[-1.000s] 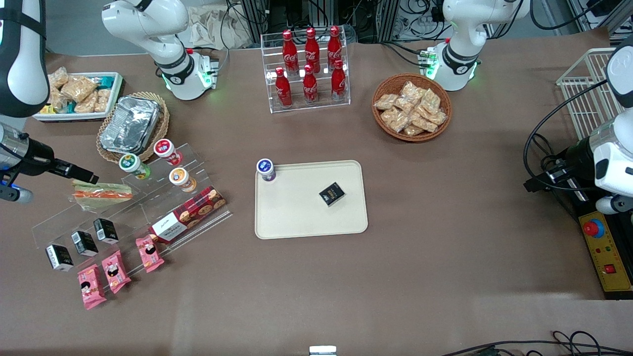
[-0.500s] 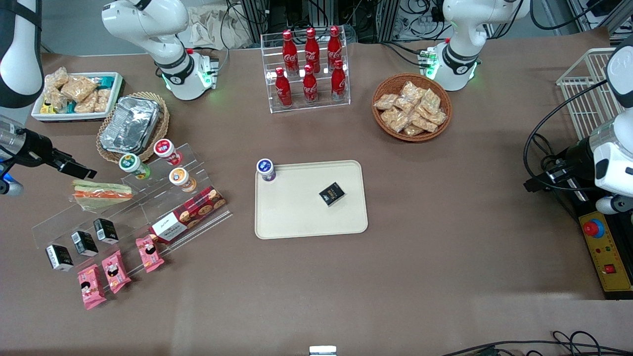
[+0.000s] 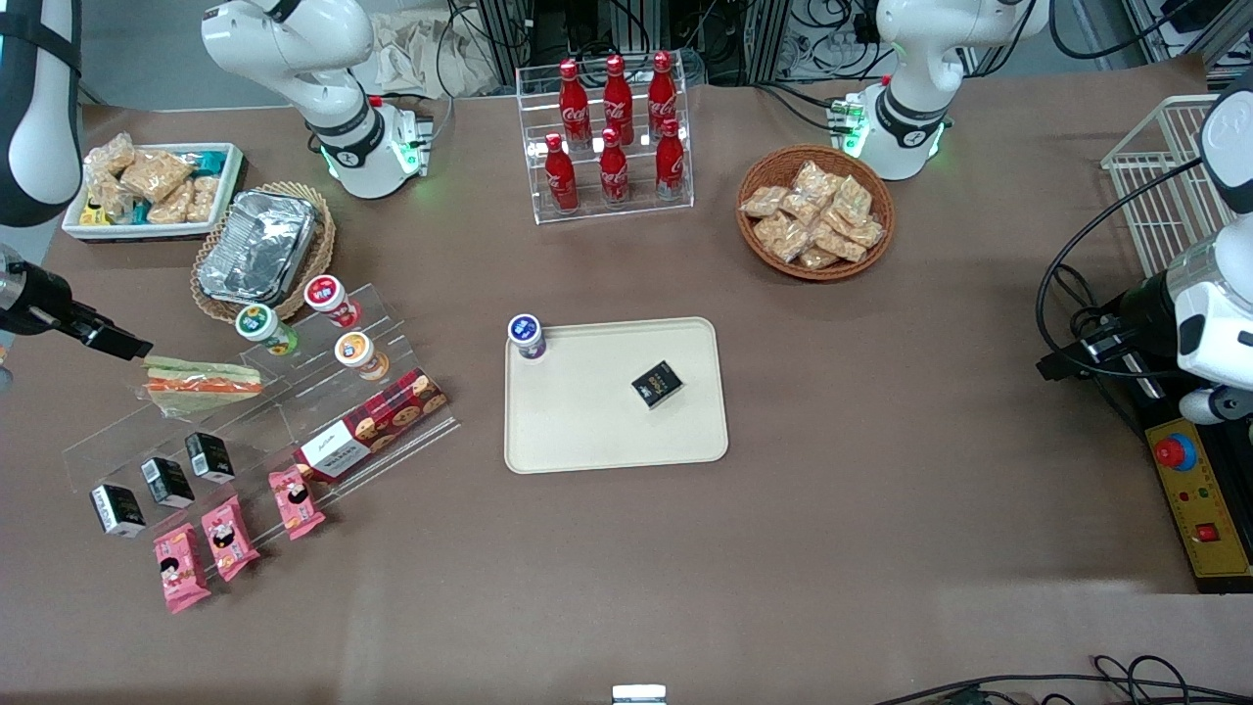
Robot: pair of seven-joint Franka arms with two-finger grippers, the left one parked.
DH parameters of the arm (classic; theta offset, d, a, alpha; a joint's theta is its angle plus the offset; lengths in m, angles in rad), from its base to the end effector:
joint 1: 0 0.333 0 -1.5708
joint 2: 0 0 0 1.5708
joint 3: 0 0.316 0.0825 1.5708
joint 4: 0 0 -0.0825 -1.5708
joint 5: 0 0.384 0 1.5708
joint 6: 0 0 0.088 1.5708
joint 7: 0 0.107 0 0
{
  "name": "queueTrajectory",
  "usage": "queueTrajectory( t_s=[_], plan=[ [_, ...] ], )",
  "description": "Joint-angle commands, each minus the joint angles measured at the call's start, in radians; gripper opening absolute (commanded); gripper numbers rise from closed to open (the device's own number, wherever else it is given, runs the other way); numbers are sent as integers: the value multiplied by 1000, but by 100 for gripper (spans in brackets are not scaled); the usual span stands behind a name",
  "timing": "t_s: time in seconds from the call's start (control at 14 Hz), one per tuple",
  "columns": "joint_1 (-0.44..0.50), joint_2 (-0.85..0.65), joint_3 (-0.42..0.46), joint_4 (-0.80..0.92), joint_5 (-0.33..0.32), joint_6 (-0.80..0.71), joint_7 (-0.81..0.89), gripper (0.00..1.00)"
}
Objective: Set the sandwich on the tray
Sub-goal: 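Lower the right gripper over the sandwich and close on its wrapper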
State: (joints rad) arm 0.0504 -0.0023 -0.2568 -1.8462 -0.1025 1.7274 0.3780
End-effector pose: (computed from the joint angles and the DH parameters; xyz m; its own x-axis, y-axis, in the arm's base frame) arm 0.5353 -0.1218 0.5090 0.8411 -0.5360 -0.0727 -0.5243 -0.8409 0.1342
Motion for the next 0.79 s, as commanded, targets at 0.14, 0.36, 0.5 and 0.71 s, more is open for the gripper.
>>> queueTrajectory(
  t_s=[0.14, 0.36, 0.5, 0.71],
  plan=[
    [-21, 42, -5, 18, 61, 20, 255, 98],
    [-40, 22, -24, -63, 96, 124, 318, 97],
    [-50, 19, -25, -106, 135, 193, 318, 97],
    [-52, 36, -25, -155, 138, 273, 320, 97]
  ],
)
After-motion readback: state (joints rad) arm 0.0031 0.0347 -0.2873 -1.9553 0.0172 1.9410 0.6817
